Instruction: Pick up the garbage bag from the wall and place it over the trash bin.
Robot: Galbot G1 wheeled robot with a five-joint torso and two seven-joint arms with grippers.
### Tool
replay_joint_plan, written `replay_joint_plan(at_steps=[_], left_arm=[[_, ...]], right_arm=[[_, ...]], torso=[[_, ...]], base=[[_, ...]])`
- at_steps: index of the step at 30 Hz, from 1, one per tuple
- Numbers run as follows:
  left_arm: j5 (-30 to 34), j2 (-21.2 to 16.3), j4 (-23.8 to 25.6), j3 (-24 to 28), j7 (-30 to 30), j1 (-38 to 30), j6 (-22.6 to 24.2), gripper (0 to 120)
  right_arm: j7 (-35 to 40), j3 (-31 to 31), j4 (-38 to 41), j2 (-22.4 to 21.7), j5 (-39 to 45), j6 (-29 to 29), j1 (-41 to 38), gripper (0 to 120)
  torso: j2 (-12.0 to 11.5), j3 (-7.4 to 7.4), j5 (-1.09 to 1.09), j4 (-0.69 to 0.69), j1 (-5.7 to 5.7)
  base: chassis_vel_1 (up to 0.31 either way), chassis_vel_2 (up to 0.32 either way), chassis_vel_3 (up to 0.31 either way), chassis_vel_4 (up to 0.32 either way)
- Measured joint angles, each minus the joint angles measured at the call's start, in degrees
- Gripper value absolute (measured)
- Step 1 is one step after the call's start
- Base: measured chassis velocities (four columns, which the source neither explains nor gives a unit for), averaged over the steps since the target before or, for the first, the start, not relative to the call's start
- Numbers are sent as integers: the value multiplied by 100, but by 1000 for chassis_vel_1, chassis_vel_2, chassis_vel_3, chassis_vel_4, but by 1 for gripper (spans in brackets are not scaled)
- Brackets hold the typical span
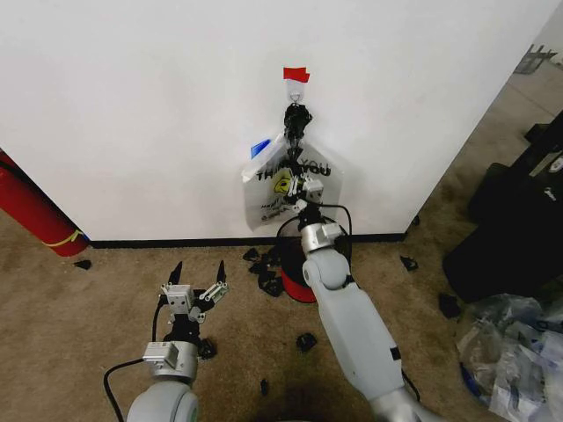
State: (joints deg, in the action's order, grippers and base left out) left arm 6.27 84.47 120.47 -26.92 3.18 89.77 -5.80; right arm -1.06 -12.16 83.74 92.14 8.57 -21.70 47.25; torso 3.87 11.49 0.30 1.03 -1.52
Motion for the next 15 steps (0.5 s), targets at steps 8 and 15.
replay_joint_plan(at_steps=[8, 15], left_arm=[[13, -2, 58, 50, -1, 23, -20, 100], [21, 1, 115, 155, -1, 88, -79, 100]], right_arm=[[-194, -300, 724, -218, -54, -3, 1110, 0], [-454, -697, 1264, -451, -39, -170, 2019, 0]], torso=[[0, 0, -1, 2, 0], [0, -1, 0, 1, 1]], base=[[0, 0, 0, 0], [0, 0, 0, 0]])
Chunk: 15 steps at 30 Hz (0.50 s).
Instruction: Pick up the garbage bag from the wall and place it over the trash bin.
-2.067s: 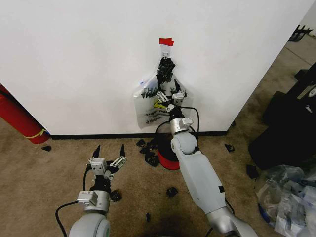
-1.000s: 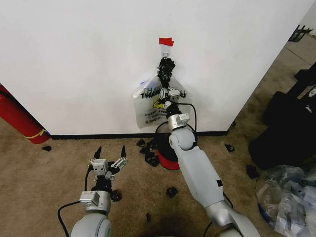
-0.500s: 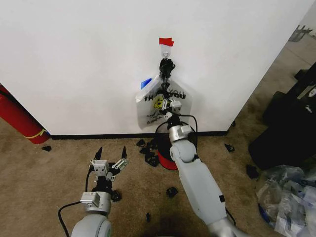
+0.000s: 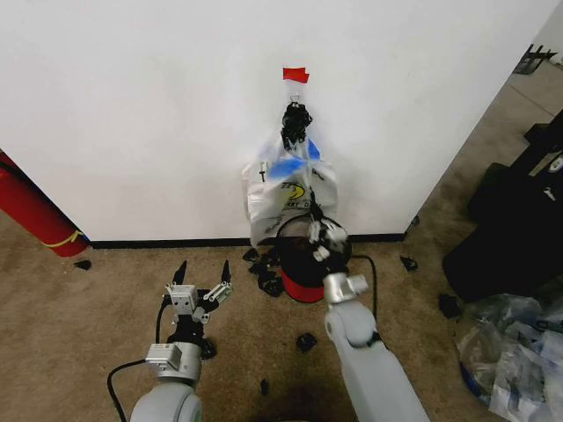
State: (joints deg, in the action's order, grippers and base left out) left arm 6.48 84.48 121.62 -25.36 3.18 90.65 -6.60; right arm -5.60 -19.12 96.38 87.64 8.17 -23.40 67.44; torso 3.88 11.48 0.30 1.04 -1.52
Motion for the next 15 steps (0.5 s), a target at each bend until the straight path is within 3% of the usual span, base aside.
replay_joint_plan(at_steps=[15], left_arm=[[5, 149, -57, 127, 2, -28, -89, 100]], right_arm=[[-530, -429, 217, -403, 43, -497, 1167, 0]], torso=[[0, 1, 0, -1, 0]], base=[[0, 0, 0, 0]])
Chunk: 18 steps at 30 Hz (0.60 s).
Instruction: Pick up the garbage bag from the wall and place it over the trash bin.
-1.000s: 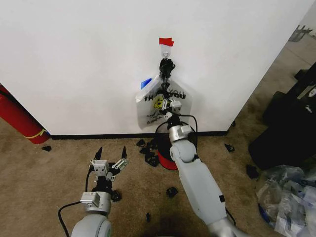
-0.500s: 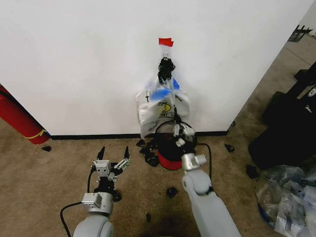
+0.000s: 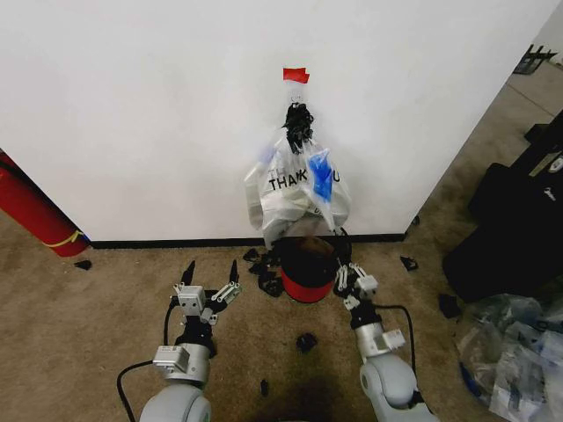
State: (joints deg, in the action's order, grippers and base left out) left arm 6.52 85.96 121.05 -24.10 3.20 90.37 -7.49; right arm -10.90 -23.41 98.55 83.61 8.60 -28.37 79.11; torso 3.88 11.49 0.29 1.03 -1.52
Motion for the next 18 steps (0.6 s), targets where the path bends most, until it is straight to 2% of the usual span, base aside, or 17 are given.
replay_joint_plan(at_steps=[8, 18], left_arm=[[0, 60, -60, -26, 2, -63, -15, 100], [4, 62, -72, -46, 2, -99, -10, 100]], right_arm=[[-162, -71, -207, -130, -86, -296, 147, 0], [-803, -399, -199, -617, -394, -654, 371, 0]], torso=[[0, 0, -1, 0, 0], [0, 0, 0, 0, 0]], base=[[0, 0, 0, 0], [0, 0, 0, 0]])
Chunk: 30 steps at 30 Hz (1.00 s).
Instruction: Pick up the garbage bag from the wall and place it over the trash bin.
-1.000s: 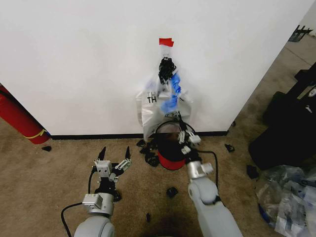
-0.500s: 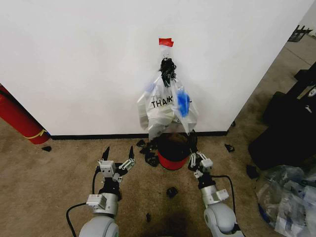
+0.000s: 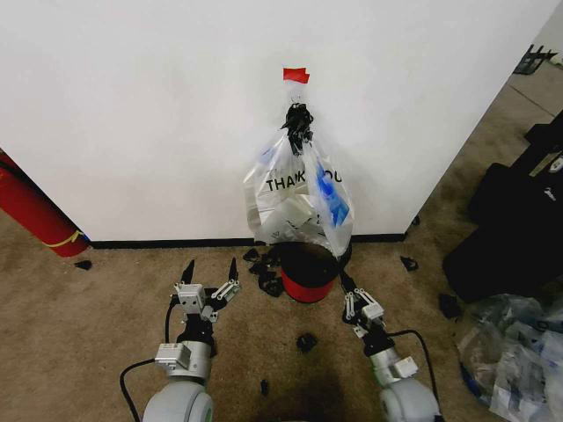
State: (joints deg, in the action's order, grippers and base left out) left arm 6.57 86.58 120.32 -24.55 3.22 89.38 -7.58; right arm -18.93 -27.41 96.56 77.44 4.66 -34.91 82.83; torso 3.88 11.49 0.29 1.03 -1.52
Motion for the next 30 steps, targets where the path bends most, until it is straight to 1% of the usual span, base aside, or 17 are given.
replay_joint_plan(at_steps=[5, 9, 14, 18, 20, 21, 23, 25, 26, 27, 30], left_arm=[[6, -33, 4, 1, 0, -1, 4, 100], [32, -83, 33, -40, -1, 13, 5, 100], [82, -135, 66, -100, -1, 34, 5, 100], [100, -166, 80, -128, -3, 46, 3, 100], [100, -174, 87, -132, -4, 47, 4, 100], [100, -174, 87, -132, -4, 47, 4, 100], [100, -175, 98, -139, -4, 42, 7, 100], [100, -167, 101, -144, -5, 41, 11, 100], [95, -159, 101, -144, -5, 46, 11, 100], [95, -159, 101, -144, -5, 46, 11, 100], [73, -140, 101, -140, -5, 72, 4, 100]], right_arm=[[-406, -114, -62, -101, -59, -172, 83, 0], [-583, -173, -133, -174, -170, -211, 120, 0], [-608, -238, -277, -202, -407, -312, 86, 0], [-488, -177, -321, -50, -340, -532, -11, 0], [-479, -138, -269, 0, -199, -591, -36, 4], [-479, -138, -269, 0, -199, -591, -36, 4], [-488, -120, -176, 5, -82, -613, -46, 13], [-685, -125, -44, -36, 185, -639, -48, 23], [-893, -142, 29, -74, 407, -648, -47, 26], [-893, -142, 29, -74, 407, -648, -47, 26], [-1103, -161, 187, -170, 728, -654, -49, 38]], torso=[[0, 0, -1, 0, -1], [0, 0, -1, 0, -1], [0, 0, -1, 0, -1], [0, 0, -1, 0, -1], [0, 0, 0, 0, -1], [0, 0, 0, 0, -1], [0, 0, 0, 0, -1], [0, 0, 0, 0, -1], [0, 0, 0, 0, -1], [0, 0, 0, 0, -1], [0, 0, 1, 0, -1]], base=[[0, 0, 0, 0], [0, 0, 0, 0], [0, 0, 0, 0], [0, 0, 0, 0], [0, 0, 0, 0], [0, 0, 0, 0], [0, 0, 0, 0], [0, 0, 0, 0], [0, 0, 0, 0], [0, 0, 0, 0], [0, 0, 0, 0]])
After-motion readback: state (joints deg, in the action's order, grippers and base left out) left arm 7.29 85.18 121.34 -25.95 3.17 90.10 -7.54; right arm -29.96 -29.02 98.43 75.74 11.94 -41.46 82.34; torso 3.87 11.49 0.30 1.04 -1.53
